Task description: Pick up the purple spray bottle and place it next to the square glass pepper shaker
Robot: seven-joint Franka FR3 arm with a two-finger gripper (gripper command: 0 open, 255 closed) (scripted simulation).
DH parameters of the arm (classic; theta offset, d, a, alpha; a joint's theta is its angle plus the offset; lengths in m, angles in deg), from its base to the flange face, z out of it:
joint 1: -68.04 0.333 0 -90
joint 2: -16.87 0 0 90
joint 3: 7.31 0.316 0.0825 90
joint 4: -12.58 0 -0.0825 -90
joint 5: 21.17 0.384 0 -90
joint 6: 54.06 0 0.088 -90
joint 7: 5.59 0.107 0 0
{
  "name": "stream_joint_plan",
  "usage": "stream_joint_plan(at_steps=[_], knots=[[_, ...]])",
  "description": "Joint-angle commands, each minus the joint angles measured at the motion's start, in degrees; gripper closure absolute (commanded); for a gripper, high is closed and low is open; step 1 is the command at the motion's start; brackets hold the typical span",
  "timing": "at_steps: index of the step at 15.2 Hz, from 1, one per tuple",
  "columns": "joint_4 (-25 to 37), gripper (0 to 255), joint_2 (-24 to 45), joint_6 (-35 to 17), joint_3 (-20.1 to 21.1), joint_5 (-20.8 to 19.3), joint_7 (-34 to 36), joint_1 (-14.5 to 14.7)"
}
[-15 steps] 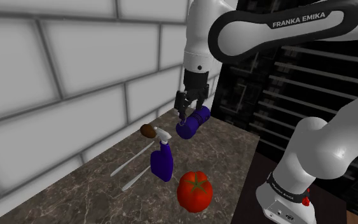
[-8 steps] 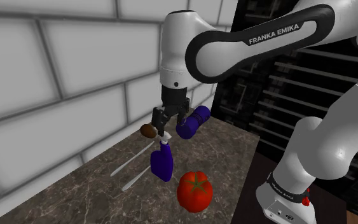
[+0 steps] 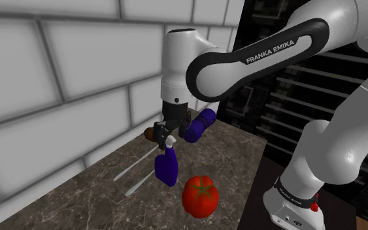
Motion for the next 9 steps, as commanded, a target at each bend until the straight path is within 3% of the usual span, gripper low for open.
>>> stream_joint_plan(at_steps=[1,7,8,9], knots=[[-0.6,0,0.3,-0.9,0.1,-0.1,0.0,0.0],[-0.5,0,0.3,-0.9,0.1,-0.1,0.0,0.0],[-0.5,255,0.3,-0.9,0.1,-0.1,0.0,0.0],[-0.5,255,0.3,-0.9,0.1,-0.1,0.0,0.0]])
